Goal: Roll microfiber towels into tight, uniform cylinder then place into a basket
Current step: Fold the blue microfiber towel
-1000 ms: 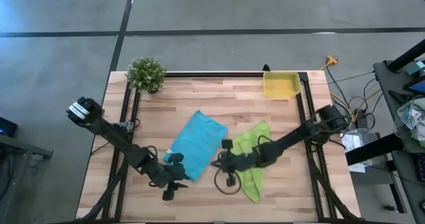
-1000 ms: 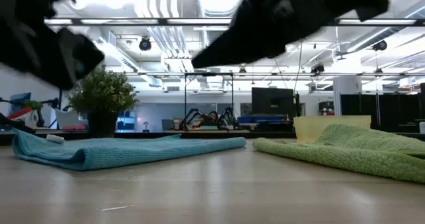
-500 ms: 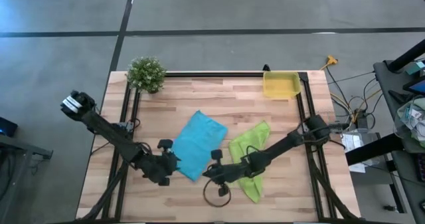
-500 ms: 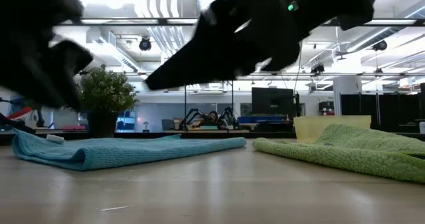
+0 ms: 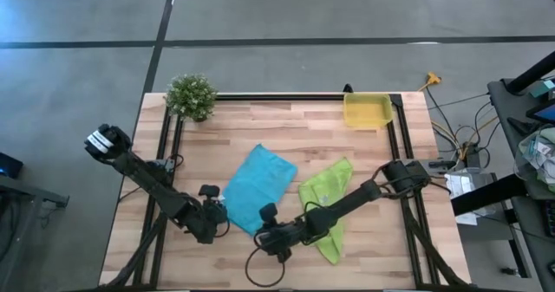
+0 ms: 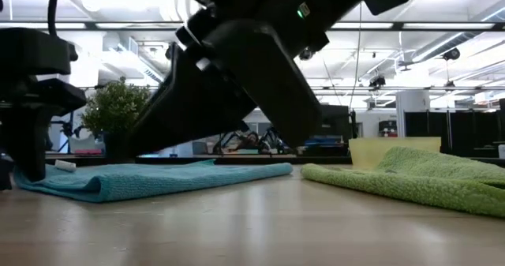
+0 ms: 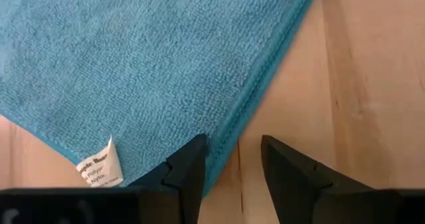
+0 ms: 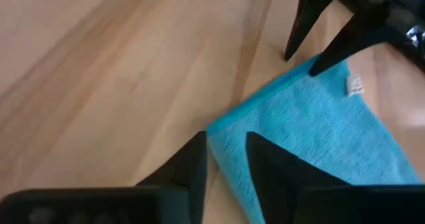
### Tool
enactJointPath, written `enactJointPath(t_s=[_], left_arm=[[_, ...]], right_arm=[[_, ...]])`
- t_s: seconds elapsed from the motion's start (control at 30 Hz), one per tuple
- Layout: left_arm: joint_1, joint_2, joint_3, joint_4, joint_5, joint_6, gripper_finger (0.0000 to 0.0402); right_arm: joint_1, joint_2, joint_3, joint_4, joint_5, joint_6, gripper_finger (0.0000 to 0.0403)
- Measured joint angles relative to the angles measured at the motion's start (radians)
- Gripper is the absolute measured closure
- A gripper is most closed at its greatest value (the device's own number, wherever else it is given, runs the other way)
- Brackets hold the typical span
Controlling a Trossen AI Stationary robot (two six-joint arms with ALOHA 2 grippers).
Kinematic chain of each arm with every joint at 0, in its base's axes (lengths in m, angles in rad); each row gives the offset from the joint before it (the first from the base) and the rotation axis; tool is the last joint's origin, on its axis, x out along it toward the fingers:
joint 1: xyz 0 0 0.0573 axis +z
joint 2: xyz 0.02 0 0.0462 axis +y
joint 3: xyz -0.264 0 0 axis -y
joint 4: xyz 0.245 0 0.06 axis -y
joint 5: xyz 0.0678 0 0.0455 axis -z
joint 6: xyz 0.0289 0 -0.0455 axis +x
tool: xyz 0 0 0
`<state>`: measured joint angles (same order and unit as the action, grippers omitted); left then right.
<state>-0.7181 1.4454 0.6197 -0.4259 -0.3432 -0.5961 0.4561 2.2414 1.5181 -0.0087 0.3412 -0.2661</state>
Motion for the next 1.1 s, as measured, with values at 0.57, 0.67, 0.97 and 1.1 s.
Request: enactJointPath(t_s=[0.57,0.67,0.97,1.1], left_arm=[[-0.002,0.022,0.0,0.079,0.008,-0.03,0.027],[-0.002,0.022,0.0,0.083,0.02,-0.053,0.027],[-0.004,0.022,0.0,0.095,0.032,-0.052,0.027],[-0.004,0.022,0.0,0.095,0.032,-0.052,0.027]], right_arm=[[0.0,0.034,-0.001,-0.001,0.032,-0.112,0.0242],[0.0,0.034,-0.002,-0.002,0.037,-0.135,0.0249],[-0.005,0.06,0.0,0.004,0.018,-0.153,0.0267],[-0.005,0.067,0.001,0.013,0.022,-0.14,0.0269]])
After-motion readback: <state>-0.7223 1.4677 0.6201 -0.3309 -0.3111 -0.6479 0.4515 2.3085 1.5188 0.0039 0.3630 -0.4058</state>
